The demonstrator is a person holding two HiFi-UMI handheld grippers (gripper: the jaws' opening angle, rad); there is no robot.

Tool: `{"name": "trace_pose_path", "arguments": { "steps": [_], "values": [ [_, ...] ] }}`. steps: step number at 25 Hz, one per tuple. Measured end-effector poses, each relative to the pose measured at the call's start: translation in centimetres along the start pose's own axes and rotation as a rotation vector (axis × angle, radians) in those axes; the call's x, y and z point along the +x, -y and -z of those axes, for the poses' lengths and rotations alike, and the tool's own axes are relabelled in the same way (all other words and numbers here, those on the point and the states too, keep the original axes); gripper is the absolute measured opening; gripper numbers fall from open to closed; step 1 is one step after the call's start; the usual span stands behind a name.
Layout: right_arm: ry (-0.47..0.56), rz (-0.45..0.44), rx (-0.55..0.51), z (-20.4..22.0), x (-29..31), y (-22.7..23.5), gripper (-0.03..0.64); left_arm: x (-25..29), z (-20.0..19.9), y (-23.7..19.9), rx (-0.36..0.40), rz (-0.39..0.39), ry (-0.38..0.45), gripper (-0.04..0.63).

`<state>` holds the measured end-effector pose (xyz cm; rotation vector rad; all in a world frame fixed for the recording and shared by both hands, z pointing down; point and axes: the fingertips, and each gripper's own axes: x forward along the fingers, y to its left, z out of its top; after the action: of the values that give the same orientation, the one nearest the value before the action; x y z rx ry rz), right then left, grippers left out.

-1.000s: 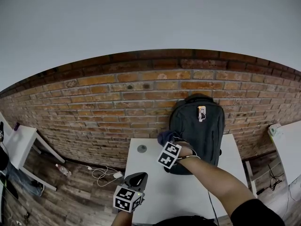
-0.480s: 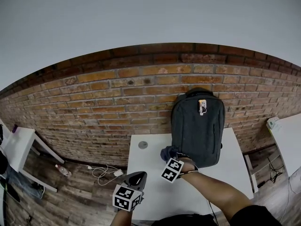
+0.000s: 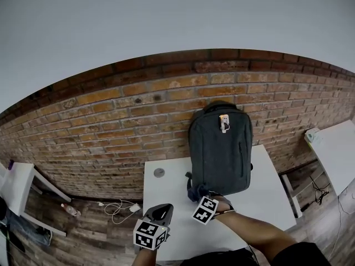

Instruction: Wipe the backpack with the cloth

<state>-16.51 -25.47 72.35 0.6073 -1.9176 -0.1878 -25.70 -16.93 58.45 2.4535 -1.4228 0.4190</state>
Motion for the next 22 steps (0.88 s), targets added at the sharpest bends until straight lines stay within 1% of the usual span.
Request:
{"name": "trace_pose_path", "arguments": {
  "steps": [4, 9, 18, 22],
  "values": [
    [-0.007, 0.010, 0.091, 3.4, -0.6, 1.5, 0.052, 0.8, -0.6, 0.6, 0.012, 0.020, 0.005, -0.018],
    [-0.042, 0.031, 0.204, 8.5, -1.7, 4.1, 0.052, 1.9, -1.2, 1.6, 0.023, 0.039, 0.004, -0.018],
    [-0.119, 0.108, 0.463, 19.3, -3.6, 9.9, 0.052, 4.4, -2.2, 3.6, 0.033, 0.056, -0.006, -0.018],
    [-0.141, 0.162, 0.543, 23.5, -4.6, 12.4, 0.052, 5.4, -2.7, 4.5, 0.037, 0.055, -0.016, -0.018]
  ]
}}
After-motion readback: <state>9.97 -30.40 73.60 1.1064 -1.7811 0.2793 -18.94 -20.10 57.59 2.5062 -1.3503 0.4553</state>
